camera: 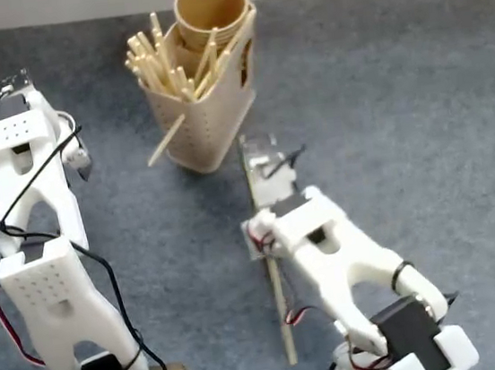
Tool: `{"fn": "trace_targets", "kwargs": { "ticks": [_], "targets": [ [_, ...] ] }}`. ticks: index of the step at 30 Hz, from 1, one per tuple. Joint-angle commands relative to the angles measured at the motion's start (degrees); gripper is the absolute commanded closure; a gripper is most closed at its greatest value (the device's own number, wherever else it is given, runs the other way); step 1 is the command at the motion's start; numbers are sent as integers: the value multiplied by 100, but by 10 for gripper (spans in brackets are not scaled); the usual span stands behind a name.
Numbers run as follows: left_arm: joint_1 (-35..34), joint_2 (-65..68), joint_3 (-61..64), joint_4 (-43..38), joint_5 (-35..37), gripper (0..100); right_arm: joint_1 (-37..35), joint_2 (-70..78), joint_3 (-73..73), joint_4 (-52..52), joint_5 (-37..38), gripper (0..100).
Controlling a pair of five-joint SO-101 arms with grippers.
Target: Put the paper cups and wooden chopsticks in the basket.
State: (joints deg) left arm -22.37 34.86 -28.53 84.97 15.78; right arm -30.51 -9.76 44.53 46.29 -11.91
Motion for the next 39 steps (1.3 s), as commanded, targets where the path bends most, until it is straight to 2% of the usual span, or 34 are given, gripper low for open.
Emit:
{"fn": "trace_targets", "kwargs": {
  "ticks": [1,7,11,13,18,25,36,39],
  "targets": [
    [48,-84,-31,-62,26,881,541,-690,-1051,479,246,994],
    [48,-84,-31,-70,35,881,927,-2237,-2580,752,334,994],
    [48,-84,-31,-70,35,881,866,-2413,-3266,593,510,994],
    [48,-84,-31,-70,35,881,699,-2185,-3407,637,527,994],
    [31,-84,-31,-70,35,881,382,-945,-2668,919,563,994],
    [40,-84,-31,-62,35,881,470,286,-1736,-637,545,994],
    [31,-84,-31,-44,35,881,119,1253,-1675,-910,607,985],
    [31,-84,-31,-35,35,881,136,1613,-1719,-910,782,924]
  ]
}}
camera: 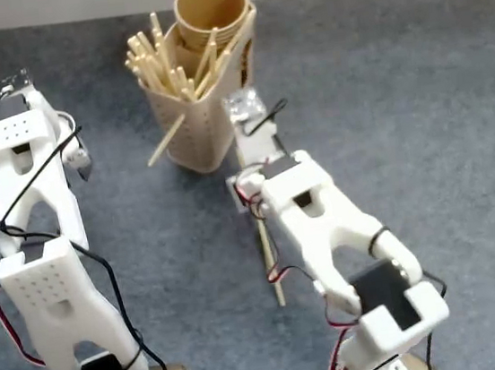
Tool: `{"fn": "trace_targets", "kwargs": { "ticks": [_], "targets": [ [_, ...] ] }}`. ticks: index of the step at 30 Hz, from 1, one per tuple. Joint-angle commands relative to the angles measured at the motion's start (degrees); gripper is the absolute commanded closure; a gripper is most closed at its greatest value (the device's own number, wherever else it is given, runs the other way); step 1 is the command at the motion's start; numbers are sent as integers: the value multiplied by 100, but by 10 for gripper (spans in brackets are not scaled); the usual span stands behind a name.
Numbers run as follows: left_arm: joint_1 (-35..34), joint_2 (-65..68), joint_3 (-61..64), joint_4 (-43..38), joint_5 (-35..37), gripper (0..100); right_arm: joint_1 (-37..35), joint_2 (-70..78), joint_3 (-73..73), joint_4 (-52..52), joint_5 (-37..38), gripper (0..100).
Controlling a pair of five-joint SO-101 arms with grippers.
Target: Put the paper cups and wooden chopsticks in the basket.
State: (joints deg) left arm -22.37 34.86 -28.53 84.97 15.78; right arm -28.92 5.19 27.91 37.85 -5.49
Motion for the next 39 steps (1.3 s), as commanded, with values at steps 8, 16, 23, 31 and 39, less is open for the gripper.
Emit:
{"fn": "trace_targets", "kwargs": {
  "ticks": [8,16,23,31,39],
  "targets": [
    [31,-84,-31,-35,35,881,-22,488,-66,-75,149,853],
    [22,-84,-31,-35,35,881,-13,479,-57,-48,149,991],
    [22,-84,-31,-35,35,881,233,154,-620,681,141,993],
    [22,-84,-31,-70,44,881,620,-2457,-2360,1675,141,993],
    [31,-84,-22,-70,44,881,330,-3116,-3319,48,527,993]
  ]
}}
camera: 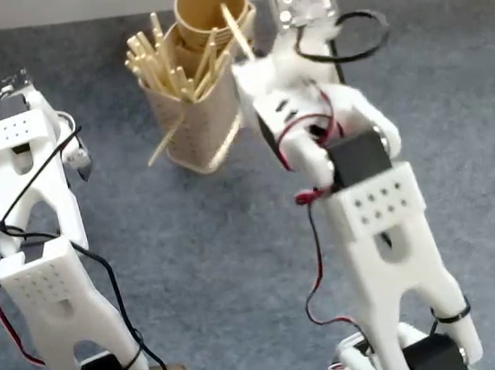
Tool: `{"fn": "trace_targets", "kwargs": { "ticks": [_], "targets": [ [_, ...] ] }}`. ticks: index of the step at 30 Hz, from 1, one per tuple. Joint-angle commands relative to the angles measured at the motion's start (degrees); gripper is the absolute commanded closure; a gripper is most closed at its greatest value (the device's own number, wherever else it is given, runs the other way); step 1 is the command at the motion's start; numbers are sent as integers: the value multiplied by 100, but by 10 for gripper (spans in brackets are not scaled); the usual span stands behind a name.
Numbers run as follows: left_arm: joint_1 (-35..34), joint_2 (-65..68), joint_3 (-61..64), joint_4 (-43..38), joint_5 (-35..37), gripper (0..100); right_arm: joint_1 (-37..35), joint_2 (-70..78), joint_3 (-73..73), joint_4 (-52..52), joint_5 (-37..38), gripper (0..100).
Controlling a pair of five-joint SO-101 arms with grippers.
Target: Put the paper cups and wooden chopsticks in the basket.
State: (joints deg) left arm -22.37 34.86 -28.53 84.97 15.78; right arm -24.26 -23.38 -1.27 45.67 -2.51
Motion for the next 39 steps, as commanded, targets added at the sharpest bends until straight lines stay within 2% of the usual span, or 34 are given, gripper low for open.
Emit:
{"fn": "trace_targets", "kwargs": {
  "ticks": [1,9,15,20,23,27,29,31,32,36,39],
  "targets": [
    [40,-75,-22,-70,44,881,-154,-259,-409,-989,299,993],
    [40,-75,-13,-53,44,881,-505,312,-409,-2114,369,993],
    [48,-75,180,-88,44,881,-796,1297,-426,-3705,343,993],
    [57,-75,180,-88,18,881,-1138,2018,-532,-3925,431,993],
    [57,-75,171,-88,18,881,-1332,2378,-558,-3978,1125,991],
    [57,-75,189,-167,18,881,-1604,2501,-576,-4004,2822,992],
    [48,-75,189,-176,18,881,-1657,2308,-541,-3978,3024,993],
    [48,-75,189,-193,18,881,-1675,1895,-541,-3424,2822,993],
    [48,-75,189,-211,18,881,-1657,1631,-541,-2835,2708,993],
    [48,-75,189,-211,18,881,-1437,435,-541,321,2180,993],
    [48,-75,163,-211,18,881,-1059,-145,-338,1552,1081,994]
  ]
}}
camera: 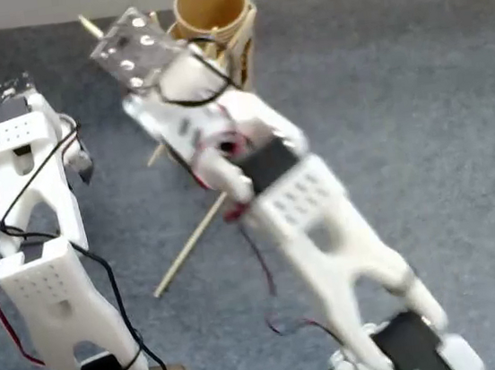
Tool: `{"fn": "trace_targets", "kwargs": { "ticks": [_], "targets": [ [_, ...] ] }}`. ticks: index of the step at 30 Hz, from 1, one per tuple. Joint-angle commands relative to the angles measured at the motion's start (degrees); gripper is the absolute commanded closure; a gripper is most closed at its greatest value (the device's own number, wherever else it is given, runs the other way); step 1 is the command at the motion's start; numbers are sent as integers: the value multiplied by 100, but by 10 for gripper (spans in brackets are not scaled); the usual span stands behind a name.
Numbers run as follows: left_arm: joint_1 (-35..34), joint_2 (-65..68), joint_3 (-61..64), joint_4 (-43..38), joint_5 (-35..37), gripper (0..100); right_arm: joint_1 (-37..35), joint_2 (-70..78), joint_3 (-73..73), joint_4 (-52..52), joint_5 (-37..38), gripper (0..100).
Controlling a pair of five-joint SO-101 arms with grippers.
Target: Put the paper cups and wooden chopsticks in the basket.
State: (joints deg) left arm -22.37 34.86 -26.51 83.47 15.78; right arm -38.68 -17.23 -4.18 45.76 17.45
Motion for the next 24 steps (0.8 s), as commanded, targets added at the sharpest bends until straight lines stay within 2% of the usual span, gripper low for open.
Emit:
{"fn": "trace_targets", "kwargs": {
  "ticks": [1,3,7,14,19,22,24],
  "targets": [
    [48,-75,-40,-62,18,881,593,-884,154,1631,-1345,994],
    [57,-75,-40,-62,35,881,892,-1007,699,1499,-1996,994],
    [-22,-75,-22,-53,44,881,1182,-1112,1974,927,-2778,994],
    [-110,-84,-40,-53,53,881,1174,-760,3960,-620,-3525,994],
    [-101,-84,-40,-44,53,881,813,-374,4708,-1376,-4079,994],
    [-101,-84,-40,-44,53,881,497,-75,4910,-1754,-3947,994],
    [-92,-84,-31,-35,53,880,347,145,4910,-1780,-3508,988]
  ]
}}
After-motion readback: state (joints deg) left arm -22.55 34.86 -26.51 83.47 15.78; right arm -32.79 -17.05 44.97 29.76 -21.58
